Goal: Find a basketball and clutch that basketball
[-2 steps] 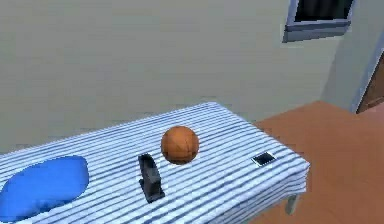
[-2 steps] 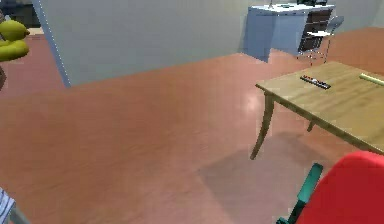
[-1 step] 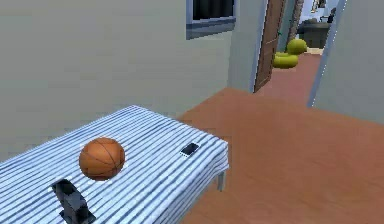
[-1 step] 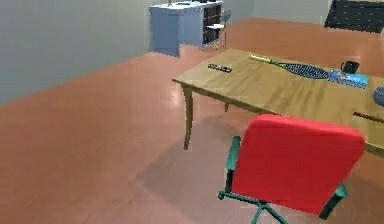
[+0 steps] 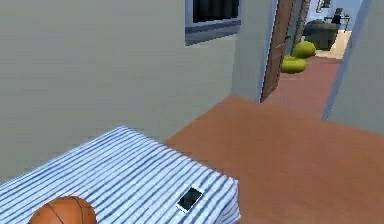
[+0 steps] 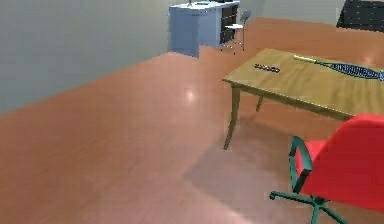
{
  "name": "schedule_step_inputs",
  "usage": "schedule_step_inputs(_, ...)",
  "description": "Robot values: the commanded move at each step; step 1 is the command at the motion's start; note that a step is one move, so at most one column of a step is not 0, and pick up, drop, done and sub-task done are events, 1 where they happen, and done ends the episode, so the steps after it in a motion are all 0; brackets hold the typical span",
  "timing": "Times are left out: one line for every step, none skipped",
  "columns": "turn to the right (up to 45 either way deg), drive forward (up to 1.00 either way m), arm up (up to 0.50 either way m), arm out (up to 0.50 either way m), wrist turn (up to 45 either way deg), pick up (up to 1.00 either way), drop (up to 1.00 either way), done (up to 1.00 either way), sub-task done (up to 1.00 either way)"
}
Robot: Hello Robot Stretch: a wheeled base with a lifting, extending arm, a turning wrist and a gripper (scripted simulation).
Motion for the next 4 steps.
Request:
schedule_step_inputs(-45.0, 0.0, 0.0, 0.0, 0.0, 0.0, 0.0, 0.0, 0.0)
schedule_step_inputs(-45.0, 0.0, 0.0, 0.0, 0.0, 0.0, 0.0, 0.0, 0.0)
schedule_step_inputs(-36.0, 0.0, 0.0, 0.0, 0.0, 0.0, 0.0, 0.0, 0.0)
schedule_step_inputs(0.0, 0.0, 0.5, 0.0, 0.0, 0.0, 0.0, 0.0, 0.0)
